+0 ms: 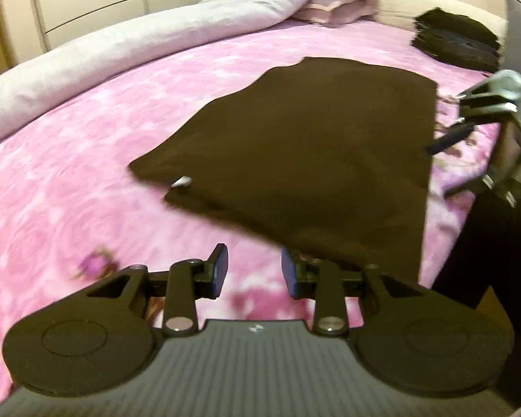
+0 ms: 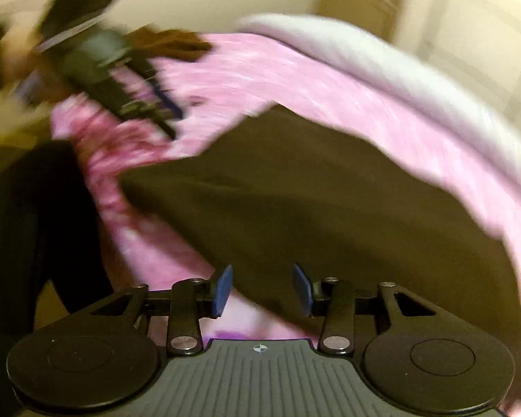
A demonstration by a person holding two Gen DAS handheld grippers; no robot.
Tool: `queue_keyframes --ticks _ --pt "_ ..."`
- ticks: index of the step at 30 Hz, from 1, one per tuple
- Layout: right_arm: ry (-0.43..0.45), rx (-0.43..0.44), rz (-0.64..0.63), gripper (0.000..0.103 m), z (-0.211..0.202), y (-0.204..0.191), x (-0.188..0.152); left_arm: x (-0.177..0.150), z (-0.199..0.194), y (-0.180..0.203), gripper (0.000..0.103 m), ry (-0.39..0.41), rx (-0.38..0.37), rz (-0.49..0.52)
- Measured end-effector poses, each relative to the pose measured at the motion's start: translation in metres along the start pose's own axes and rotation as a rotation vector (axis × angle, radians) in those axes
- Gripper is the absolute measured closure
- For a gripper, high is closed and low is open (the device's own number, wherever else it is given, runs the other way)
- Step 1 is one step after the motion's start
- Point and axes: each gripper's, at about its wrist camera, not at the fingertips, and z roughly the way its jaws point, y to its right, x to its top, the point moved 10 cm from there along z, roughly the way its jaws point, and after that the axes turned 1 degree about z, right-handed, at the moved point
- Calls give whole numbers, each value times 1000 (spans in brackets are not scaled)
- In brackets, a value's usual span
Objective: Fold clothes
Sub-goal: 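Grasp the folded shirt with the left gripper while the right gripper grasps its other end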
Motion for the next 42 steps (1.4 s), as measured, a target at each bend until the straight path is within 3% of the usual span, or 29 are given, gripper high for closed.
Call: queue_keyframes --ticks 2,4,9,10,11,12,15,17,23,24,25,27,31,36,38,40,42 --pt "19 -12 -155 50 7 -25 9 -5 -2 -6 72 0 19 -11" --pt "14 -27 -229 50 20 -35 12 -8 -3 -8 64 2 40 -1" --pt "1 -65 -412 52 51 -61 21 -14 -3 3 56 21 66 191" --pt "-2 -72 -449 60 58 -66 23 -16 -2 4 51 23 76 250" --pt "-4 -80 -485 86 64 -71 24 -15 3 6 48 38 101 330" --pt "-7 -87 -522 95 70 -76 26 -14 7 8 43 54 127 412" --pt "15 -79 -478 97 65 -71 32 -10 21 15 30 101 206 656" --pt "32 -71 -433 97 59 -65 37 -7 30 21 29 132 258 818" --pt "84 -46 -297 97 41 -48 49 20 76 25 29 178 303 993" --pt "93 -42 -275 97 38 -45 51 23 80 24 36 164 288 995" --pt "102 -38 -252 97 35 -42 54 25 85 23 63 148 271 997" --pt "119 -30 -207 97 29 -36 58 30 93 21 96 118 239 1000" --pt "155 13 -183 97 22 -47 63 27 76 20 97 138 250 1048" --pt "201 85 -197 97 14 -77 66 19 37 15 96 67 281 1075" --pt "230 118 -188 97 9 -86 69 20 21 15 96 26 305 1136" --pt "288 158 -127 97 -3 -84 77 30 6 17 96 -8 319 1199" --pt "344 130 -28 97 -17 -57 73 58 -6 19 95 -9 334 1234"
